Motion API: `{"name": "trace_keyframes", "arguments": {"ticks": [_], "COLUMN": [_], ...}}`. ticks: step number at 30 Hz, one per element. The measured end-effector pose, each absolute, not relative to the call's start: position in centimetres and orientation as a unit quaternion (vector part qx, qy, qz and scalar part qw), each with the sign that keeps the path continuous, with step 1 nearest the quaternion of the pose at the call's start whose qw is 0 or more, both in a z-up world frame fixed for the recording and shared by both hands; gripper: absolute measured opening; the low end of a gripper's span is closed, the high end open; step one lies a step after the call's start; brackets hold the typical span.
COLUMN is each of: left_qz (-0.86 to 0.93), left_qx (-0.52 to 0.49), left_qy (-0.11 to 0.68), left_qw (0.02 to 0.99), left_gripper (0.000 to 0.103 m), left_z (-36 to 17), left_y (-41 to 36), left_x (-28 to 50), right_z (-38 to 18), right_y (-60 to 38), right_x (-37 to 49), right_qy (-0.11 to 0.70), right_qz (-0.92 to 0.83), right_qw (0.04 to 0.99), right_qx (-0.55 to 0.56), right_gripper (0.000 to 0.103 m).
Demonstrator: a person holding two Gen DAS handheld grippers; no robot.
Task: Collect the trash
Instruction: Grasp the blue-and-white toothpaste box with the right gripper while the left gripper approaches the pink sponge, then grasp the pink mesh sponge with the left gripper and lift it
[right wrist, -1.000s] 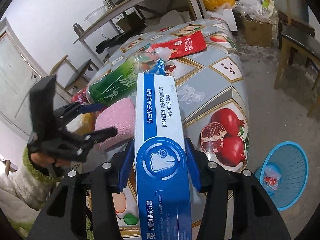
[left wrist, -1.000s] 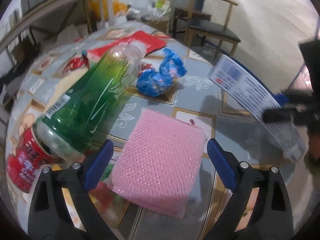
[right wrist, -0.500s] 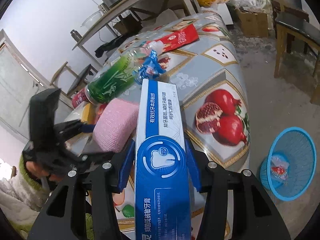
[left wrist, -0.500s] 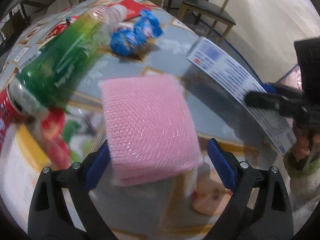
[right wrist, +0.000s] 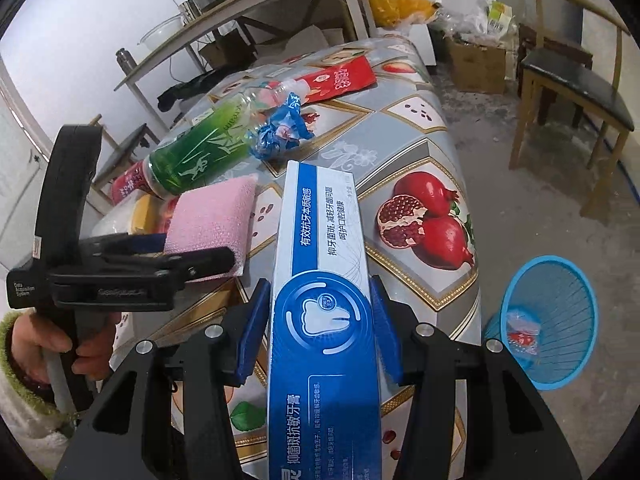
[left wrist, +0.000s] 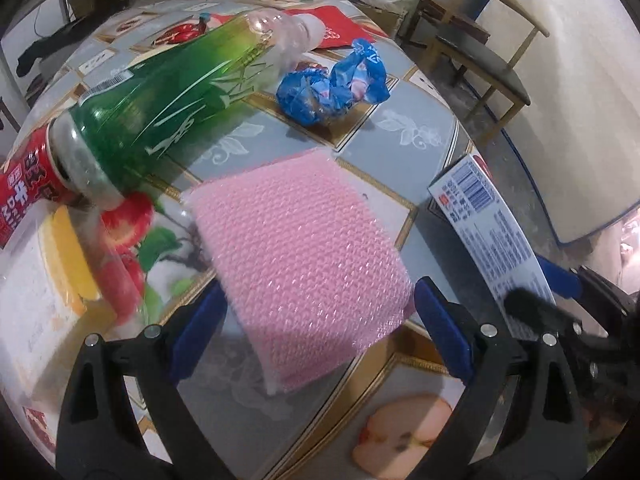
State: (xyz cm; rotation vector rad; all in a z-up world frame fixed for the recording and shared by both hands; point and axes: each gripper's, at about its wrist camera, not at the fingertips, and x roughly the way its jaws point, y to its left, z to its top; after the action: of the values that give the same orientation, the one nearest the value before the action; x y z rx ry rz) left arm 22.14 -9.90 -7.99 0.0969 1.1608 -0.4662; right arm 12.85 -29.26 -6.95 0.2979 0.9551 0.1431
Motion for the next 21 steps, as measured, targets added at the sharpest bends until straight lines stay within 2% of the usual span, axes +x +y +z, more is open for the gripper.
{"name": "trace_keyframes", "arguments": {"ticks": [5, 12, 21], "left_qz": [-0.214, -0.233, -0.26], "left_qx": [0.051, 0.045, 0.055], "left_qy": [0.526, 0.517, 0.527], "left_qw": [0.822, 0.823, 0.807], "left_gripper": [0.09, 0.083, 0.083], "left_z": [-7.9, -7.8, -7.6], "left_y": [-10.2, -9.7, -8.4], "left_x": [21.6, 20.6, 16.5], "right_z": [-7.1, -6.9, -6.5], "right_y": [-29.4, -29.1, -29.0], "right_x": [12.6, 11.6, 9.4], "right_qy": [0.454, 0.455, 0.463], "right_qz": [0.064, 0.069, 0.066], "right_qw": [0.876, 0.874, 0.872], "right_qx": [0.153, 0.154, 0.146], "right_gripper": [0.048, 0.048, 0.048]}}
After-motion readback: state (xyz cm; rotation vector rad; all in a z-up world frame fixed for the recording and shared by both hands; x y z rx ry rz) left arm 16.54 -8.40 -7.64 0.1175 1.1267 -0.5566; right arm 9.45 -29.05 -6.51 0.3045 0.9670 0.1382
